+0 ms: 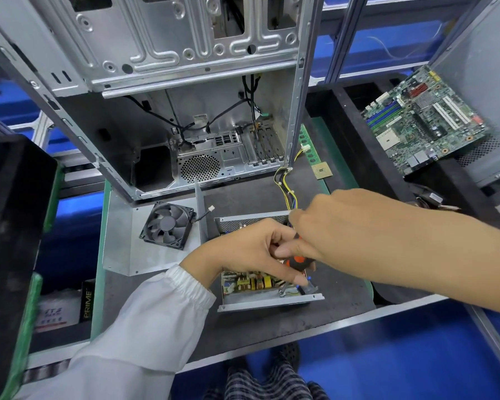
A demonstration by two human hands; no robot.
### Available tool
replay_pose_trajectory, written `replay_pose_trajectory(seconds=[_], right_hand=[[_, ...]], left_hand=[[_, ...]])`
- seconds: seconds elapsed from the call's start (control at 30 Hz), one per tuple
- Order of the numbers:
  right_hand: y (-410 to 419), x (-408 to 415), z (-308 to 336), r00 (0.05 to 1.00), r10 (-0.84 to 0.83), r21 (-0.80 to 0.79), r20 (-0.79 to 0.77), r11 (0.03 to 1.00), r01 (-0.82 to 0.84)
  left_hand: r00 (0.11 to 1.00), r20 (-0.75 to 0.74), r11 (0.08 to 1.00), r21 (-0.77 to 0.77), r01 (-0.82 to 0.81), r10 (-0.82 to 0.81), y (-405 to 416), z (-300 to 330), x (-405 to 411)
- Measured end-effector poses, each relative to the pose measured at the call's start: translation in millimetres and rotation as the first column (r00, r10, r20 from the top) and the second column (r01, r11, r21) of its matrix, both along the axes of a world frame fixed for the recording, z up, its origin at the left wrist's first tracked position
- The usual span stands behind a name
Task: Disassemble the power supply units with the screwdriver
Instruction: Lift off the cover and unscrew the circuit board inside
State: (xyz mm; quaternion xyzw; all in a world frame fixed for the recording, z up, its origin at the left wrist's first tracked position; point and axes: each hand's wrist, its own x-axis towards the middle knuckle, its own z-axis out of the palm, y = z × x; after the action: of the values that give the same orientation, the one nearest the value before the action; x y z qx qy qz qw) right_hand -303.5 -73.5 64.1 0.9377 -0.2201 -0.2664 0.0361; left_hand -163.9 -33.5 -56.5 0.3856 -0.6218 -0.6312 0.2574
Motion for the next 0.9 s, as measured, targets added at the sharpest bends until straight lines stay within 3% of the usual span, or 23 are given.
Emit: replay_pose_trajectory(seconds=[0.13,0.2,0.33,0.4,0.47,0.67,0.73,0.83,0.9], right_hand=[[-3.0,-5.6,3.8,0.999,0.014,0.263,-0.047,0.965,-0.001],[-3.2,-6.0,5.4,1.0,-0.009,0.313,-0.03,0.95,0.018],[1.5,-3.4,3.4,0.991,-0.117,0.111,0.066,0.988,0.11],[4.1,-0.3,2.2,0.994,-0.073,-0.029,0.087,0.997,0.076],[5.9,0.3,0.4,0.996,-0.036,-0.053,0.079,0.998,0.04],[1.4,-8.5,4.8,0.999,0.03,0.279,-0.031,0.96,-0.02],[1.4,-7.2,7.8,1.0,0.012,0.312,0.011,0.95,-0.015],[3.8,-2.8,5.8,0.992,-0.107,0.137,0.071,0.986,0.097],[7.5,2.1,4.5,0.992,-0.088,-0.012,0.086,0.996,0.089]], left_hand=[[0.999,0.049,1.0,0.012,-0.023,0.023,-0.1,-3.7,2.9],[0.998,0.047,0.999,0.02,-0.034,0.033,2.4,-4.6,1.5],[0.998,0.051,0.999,0.039,-0.032,0.03,3.0,-3.8,0.3],[0.998,0.057,1.0,0.015,-0.01,0.01,0.8,-3.1,1.8],[0.999,0.038,1.0,0.006,0.002,-0.003,0.8,-4.7,1.6],[0.999,0.033,0.997,-0.071,-0.014,0.017,0.7,-0.5,-1.0],[0.997,0.062,0.999,-0.034,-0.035,0.037,2.6,-2.3,0.2],[0.995,0.08,0.998,0.004,-0.067,0.067,3.5,-5.9,1.3],[0.997,0.058,0.999,-0.027,-0.045,0.047,3.6,-5.1,-0.3]])
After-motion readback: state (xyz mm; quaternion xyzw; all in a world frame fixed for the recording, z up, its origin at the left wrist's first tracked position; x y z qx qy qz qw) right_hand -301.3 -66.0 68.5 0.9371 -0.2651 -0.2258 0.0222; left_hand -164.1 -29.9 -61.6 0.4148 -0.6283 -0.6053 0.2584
